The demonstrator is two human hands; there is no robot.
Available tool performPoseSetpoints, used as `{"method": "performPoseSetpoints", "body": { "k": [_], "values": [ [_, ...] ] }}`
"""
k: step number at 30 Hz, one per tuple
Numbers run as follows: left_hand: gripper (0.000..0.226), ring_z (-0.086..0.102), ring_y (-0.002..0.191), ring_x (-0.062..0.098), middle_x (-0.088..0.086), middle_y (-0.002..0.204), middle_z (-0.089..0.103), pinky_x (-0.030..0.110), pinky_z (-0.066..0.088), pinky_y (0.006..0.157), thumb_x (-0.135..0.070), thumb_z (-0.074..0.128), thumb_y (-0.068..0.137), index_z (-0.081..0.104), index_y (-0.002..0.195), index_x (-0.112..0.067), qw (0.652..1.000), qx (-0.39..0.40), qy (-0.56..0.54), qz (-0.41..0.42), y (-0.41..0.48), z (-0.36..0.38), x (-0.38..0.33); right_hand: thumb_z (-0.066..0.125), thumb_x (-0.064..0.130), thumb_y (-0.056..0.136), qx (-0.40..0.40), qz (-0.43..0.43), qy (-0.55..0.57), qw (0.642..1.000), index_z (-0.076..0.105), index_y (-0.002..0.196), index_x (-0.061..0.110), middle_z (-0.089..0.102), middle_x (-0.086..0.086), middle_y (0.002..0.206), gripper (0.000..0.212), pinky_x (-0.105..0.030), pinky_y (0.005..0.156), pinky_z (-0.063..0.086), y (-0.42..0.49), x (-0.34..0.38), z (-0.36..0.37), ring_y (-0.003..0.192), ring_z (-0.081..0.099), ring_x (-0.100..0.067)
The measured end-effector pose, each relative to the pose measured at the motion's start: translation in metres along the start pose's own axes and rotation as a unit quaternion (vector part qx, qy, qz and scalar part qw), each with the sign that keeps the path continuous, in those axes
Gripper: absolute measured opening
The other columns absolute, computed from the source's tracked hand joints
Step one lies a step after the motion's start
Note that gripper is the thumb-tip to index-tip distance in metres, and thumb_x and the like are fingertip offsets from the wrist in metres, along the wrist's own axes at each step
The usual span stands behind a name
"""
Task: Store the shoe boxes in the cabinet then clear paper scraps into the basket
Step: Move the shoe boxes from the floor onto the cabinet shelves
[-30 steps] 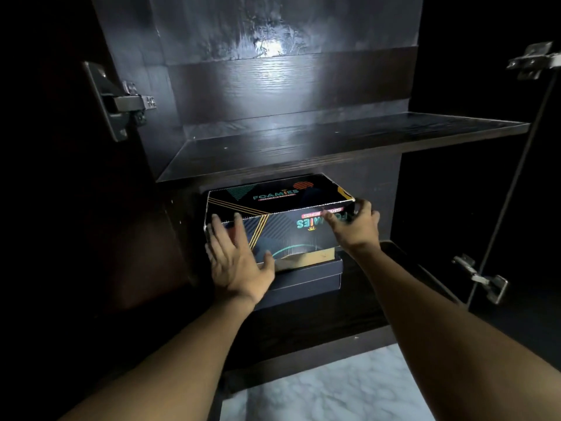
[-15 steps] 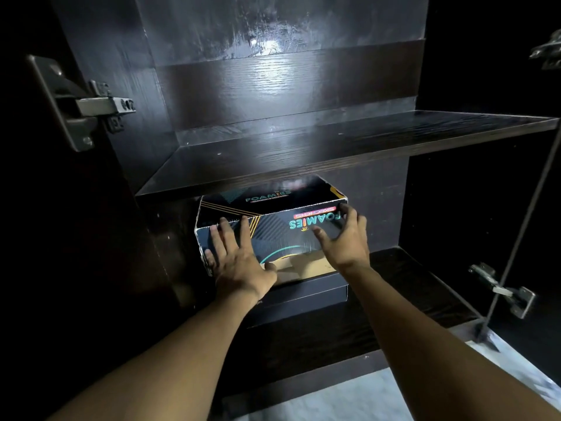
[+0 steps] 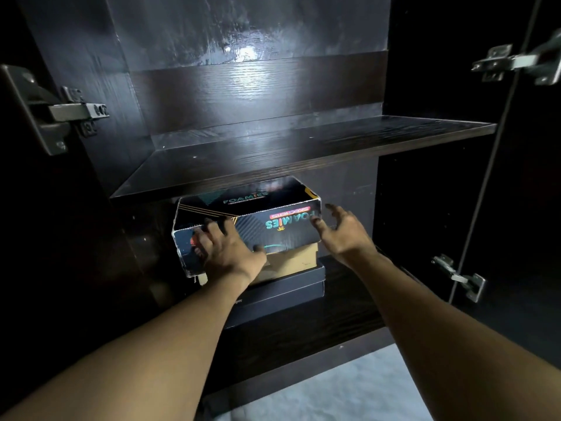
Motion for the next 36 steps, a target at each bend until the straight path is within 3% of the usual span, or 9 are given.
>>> {"method": "performPoseSetpoints", "body": {
  "k": [5, 11, 15, 18, 22, 24, 27, 29, 36],
  "values": [
    [0.06, 0.034, 0.132, 0.031, 0.01, 0.14, 0.039, 0.043, 0.037, 0.103, -0.045, 0.058, 0.084, 0.043, 0.136, -0.02, 0.995, -0.003, -0.08, 0.064, -0.019, -0.001, -0.065, 0.049, 0.061, 0.093, -0.021, 0.013, -0.117, 0.993, 0.039, 0.147, 0.032, 0.049, -0.006, 0.144, 0.062, -0.042, 0.101, 0.048, -0.03, -0.002, -0.048, 0.125, 0.054, -0.026],
    [0.051, 0.054, 0.119, 0.027, 0.002, 0.133, 0.055, 0.037, 0.048, 0.093, -0.044, 0.058, 0.087, 0.049, 0.133, -0.026, 0.953, 0.115, -0.239, 0.15, -0.088, 0.026, -0.162, 0.042, 0.062, 0.096, -0.062, 0.076, -0.206, 0.974, 0.042, 0.145, 0.029, 0.048, -0.006, 0.145, 0.059, -0.038, 0.099, 0.046, -0.102, -0.034, -0.149, 0.128, 0.051, -0.027],
    [0.037, 0.058, 0.113, 0.026, 0.007, 0.118, 0.064, 0.029, 0.045, 0.088, -0.028, 0.061, 0.09, 0.057, 0.124, -0.015, 0.894, 0.213, -0.321, 0.231, -0.16, 0.03, -0.236, 0.038, 0.061, 0.097, -0.11, 0.138, -0.254, 0.951, 0.042, 0.145, 0.031, 0.046, -0.001, 0.145, 0.057, -0.036, 0.089, 0.042, -0.173, -0.059, -0.223, 0.129, 0.049, -0.024],
    [0.035, 0.063, 0.103, 0.026, 0.004, 0.109, 0.066, 0.033, 0.051, 0.087, -0.031, 0.063, 0.086, 0.06, 0.119, -0.019, 0.855, 0.266, -0.345, 0.282, -0.232, 0.03, -0.285, 0.039, 0.061, 0.096, -0.167, 0.183, -0.291, 0.924, 0.045, 0.143, 0.03, 0.05, 0.0, 0.142, 0.056, -0.037, 0.092, 0.044, -0.243, -0.07, -0.276, 0.125, 0.053, -0.022],
    [0.034, 0.06, 0.091, 0.02, 0.0, 0.099, 0.06, 0.024, 0.041, 0.071, -0.033, 0.063, 0.088, 0.063, 0.117, -0.017, 0.785, 0.355, -0.374, 0.344, -0.346, 0.012, -0.33, 0.041, 0.057, 0.098, -0.186, 0.24, -0.322, 0.897, 0.046, 0.142, 0.028, 0.051, -0.004, 0.143, 0.053, -0.038, 0.096, 0.042, -0.346, -0.07, -0.328, 0.124, 0.053, -0.025],
    [0.035, 0.063, 0.094, 0.023, 0.004, 0.102, 0.067, 0.026, 0.048, 0.075, -0.036, 0.066, 0.084, 0.066, 0.114, -0.016, 0.741, 0.389, -0.387, 0.388, -0.4, -0.004, -0.346, 0.041, 0.058, 0.097, -0.21, 0.263, -0.333, 0.881, 0.047, 0.141, 0.031, 0.051, -0.003, 0.142, 0.052, -0.038, 0.095, 0.043, -0.399, -0.063, -0.349, 0.122, 0.055, -0.023],
    [0.049, 0.063, 0.104, 0.025, 0.004, 0.11, 0.066, 0.035, 0.052, 0.089, -0.047, 0.061, 0.077, 0.062, 0.121, -0.024, 0.682, 0.441, -0.365, 0.454, -0.485, -0.022, -0.36, 0.042, 0.058, 0.095, -0.255, 0.307, -0.345, 0.85, 0.05, 0.138, 0.03, 0.055, -0.004, 0.135, 0.051, -0.037, 0.095, 0.043, -0.486, -0.062, -0.378, 0.122, 0.054, -0.024],
    [0.043, 0.062, 0.103, 0.022, -0.001, 0.107, 0.063, 0.033, 0.051, 0.09, -0.044, 0.063, 0.083, 0.06, 0.123, -0.028, 0.646, 0.474, -0.346, 0.489, -0.541, -0.037, -0.362, 0.042, 0.057, 0.096, -0.276, 0.338, -0.348, 0.83, 0.052, 0.136, 0.026, 0.056, -0.006, 0.135, 0.051, -0.039, 0.1, 0.045, -0.544, -0.066, -0.391, 0.125, 0.052, -0.025],
    [0.039, 0.056, 0.08, 0.017, -0.006, 0.079, 0.057, 0.024, 0.044, 0.074, -0.04, 0.066, 0.075, 0.063, 0.11, -0.024, 0.552, 0.563, -0.367, 0.493, -0.683, -0.077, -0.337, 0.05, 0.049, 0.097, -0.366, 0.419, -0.301, 0.775, 0.055, 0.136, 0.018, 0.058, -0.009, 0.132, 0.049, -0.041, 0.103, 0.043, -0.713, -0.076, -0.41, 0.124, 0.053, -0.025]
  ]
}}
Point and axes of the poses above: each hand's wrist, its own y-axis towards the middle knuckle, its own z-axis out of the palm, x = y × z, the point moved 8 cm from there along y, towards the middle knuckle
